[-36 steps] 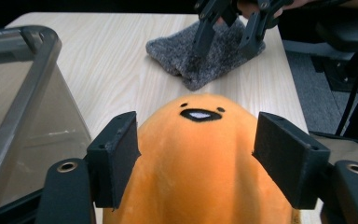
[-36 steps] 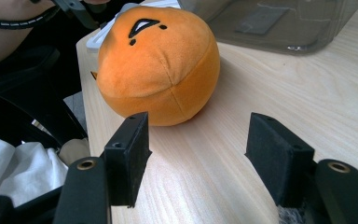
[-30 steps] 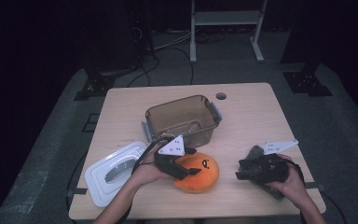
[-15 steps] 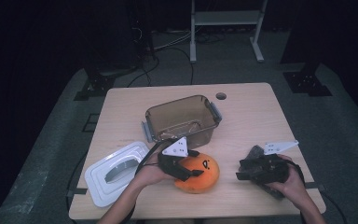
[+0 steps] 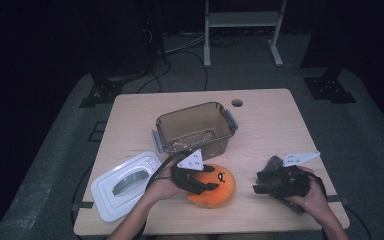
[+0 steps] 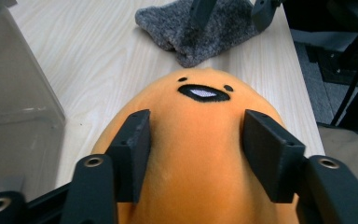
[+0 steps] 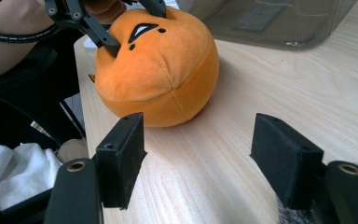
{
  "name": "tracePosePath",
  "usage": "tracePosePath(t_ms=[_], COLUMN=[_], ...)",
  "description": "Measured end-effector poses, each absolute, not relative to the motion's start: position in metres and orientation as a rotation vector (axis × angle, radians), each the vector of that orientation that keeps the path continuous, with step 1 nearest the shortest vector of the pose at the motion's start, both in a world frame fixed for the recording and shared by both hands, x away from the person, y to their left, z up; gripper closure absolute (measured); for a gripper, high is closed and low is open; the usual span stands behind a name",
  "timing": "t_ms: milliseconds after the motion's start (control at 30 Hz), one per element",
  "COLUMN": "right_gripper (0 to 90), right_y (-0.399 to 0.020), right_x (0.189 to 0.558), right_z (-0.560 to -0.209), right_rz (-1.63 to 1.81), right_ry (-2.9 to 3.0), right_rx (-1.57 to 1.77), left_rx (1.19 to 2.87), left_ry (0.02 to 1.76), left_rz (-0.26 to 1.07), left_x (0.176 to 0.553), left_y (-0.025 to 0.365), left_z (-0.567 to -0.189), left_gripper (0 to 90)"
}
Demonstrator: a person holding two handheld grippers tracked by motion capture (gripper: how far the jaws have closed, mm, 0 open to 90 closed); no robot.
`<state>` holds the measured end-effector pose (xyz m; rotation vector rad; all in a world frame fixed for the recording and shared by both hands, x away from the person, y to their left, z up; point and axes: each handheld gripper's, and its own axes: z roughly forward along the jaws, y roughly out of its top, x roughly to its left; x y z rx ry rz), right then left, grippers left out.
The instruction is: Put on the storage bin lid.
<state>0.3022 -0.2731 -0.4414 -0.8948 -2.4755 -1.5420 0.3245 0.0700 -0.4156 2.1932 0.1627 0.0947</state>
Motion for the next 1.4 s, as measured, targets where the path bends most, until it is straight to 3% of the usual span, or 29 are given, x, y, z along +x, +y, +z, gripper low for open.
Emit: tracePosePath(t_ms=[400,1400], right_gripper=[33.4,33.4], right_y=[-0.274,-0.279], right_x=[0.301,0.302], right_z=[-0.442,-0.442], right_rz=[-1.544,-1.57], right_ry=[-2.476,-2.454], right_rx=[-0.894,-0.915], left_rx=[2.222,2.142], left_ry=[0.147,0.148], left_rz=[0.13,0.096], left_x=[0.322,0.323], left_y=[0.07,0.074], left_z=[-0.417,-0.406], left_gripper=[60.8,69.2])
